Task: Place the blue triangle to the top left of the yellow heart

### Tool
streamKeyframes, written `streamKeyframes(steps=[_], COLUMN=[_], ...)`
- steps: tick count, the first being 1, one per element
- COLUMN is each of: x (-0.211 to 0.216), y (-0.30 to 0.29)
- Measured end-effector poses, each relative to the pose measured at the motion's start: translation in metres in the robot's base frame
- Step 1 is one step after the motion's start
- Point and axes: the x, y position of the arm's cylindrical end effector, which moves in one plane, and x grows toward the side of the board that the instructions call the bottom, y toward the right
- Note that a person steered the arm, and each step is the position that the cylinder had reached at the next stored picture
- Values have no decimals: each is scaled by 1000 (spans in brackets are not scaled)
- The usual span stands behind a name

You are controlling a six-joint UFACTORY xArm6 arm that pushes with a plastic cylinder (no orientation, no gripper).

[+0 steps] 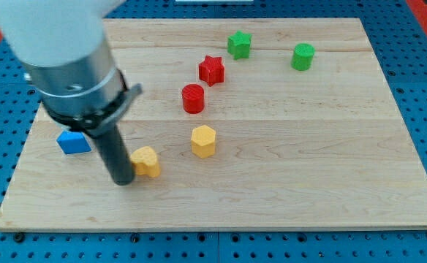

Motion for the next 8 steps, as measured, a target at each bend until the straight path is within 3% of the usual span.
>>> streamKeyframes(steps=[1, 2, 3, 4, 6, 7, 8], x=[54, 43, 27, -53, -84, -75, -108], y=[-53, -183, -188, -176, -84, -61, -102])
